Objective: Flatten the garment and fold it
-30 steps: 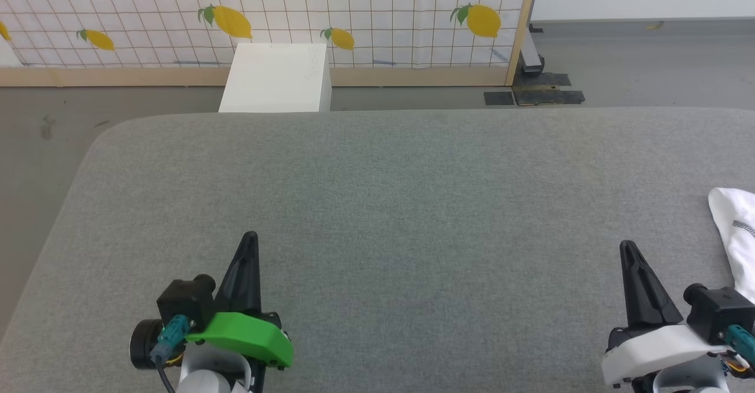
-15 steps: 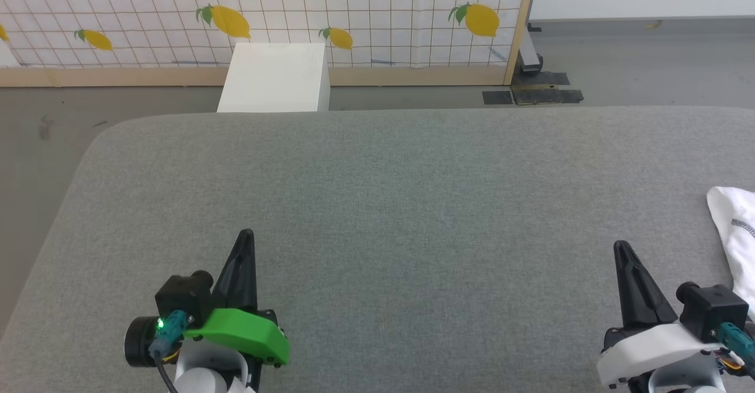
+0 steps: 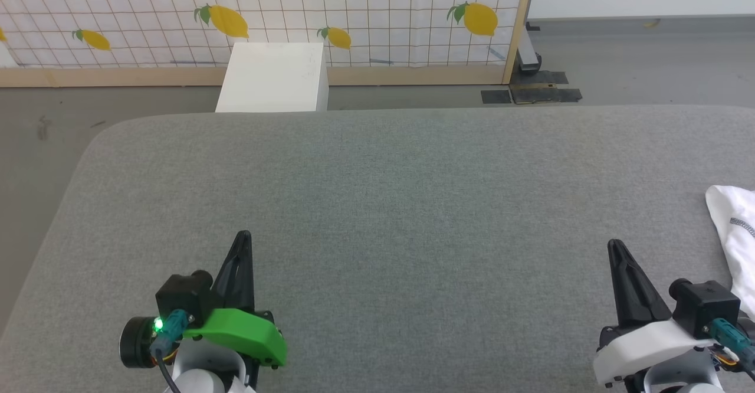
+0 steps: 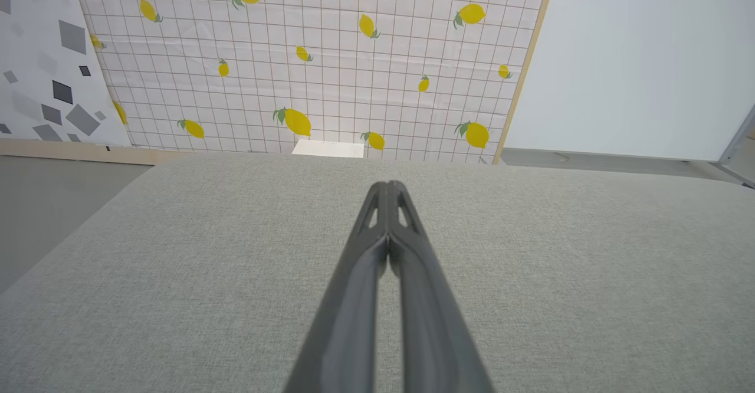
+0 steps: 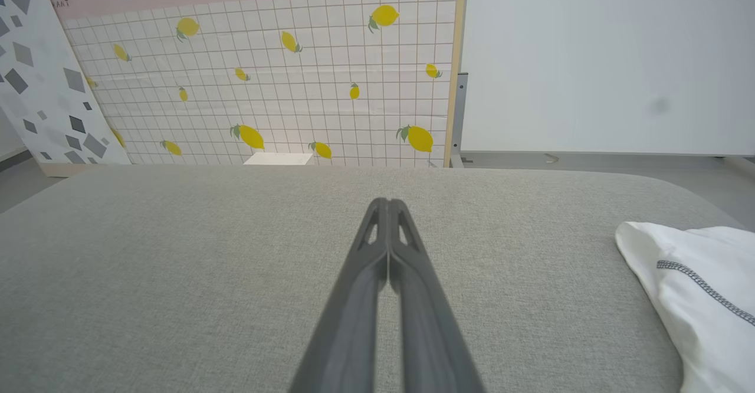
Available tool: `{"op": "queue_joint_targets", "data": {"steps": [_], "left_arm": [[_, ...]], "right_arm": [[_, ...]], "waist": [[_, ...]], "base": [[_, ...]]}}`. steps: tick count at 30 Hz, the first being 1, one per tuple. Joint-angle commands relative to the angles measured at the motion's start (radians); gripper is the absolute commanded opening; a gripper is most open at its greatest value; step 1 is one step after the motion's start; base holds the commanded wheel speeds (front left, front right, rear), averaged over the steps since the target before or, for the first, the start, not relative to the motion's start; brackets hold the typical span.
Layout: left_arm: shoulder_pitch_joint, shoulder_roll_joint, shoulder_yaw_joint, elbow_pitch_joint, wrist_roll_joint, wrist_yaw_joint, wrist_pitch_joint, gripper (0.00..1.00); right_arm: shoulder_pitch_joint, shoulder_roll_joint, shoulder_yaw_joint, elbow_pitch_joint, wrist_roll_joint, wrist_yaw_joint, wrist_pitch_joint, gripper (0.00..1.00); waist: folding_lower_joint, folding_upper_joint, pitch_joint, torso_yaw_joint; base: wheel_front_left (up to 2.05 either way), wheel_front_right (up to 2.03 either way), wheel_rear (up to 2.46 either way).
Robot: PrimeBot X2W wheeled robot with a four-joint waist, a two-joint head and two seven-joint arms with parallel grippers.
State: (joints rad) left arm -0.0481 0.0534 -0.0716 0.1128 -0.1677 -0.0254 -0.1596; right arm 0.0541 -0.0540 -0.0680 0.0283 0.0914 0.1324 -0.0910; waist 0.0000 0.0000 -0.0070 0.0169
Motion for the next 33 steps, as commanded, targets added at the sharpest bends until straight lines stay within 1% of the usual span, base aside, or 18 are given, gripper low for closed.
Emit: {"op": "queue_joint_targets", "data": {"steps": [1, 33], "left_arm": [[0.014, -0.001, 0.006, -0.008, 0.009, 0.006, 0.006, 0.00], [0.028, -0.002, 0.034, -0.052, 0.076, 0.014, 0.070, 0.00]], "right_arm": [[-0.017, 0.001, 0.004, -0.006, -0.011, -0.001, 0.005, 0.00], [-0.032, 0.002, 0.031, -0.015, -0.045, -0.001, 0.041, 0.00]], "waist": [[0.0000, 0.0000, 0.000, 0.000], [0.0000, 0.0000, 0.003, -0.007]], "base": [[0.00, 0.00, 0.00], [0.00, 0.00, 0.00]]}}
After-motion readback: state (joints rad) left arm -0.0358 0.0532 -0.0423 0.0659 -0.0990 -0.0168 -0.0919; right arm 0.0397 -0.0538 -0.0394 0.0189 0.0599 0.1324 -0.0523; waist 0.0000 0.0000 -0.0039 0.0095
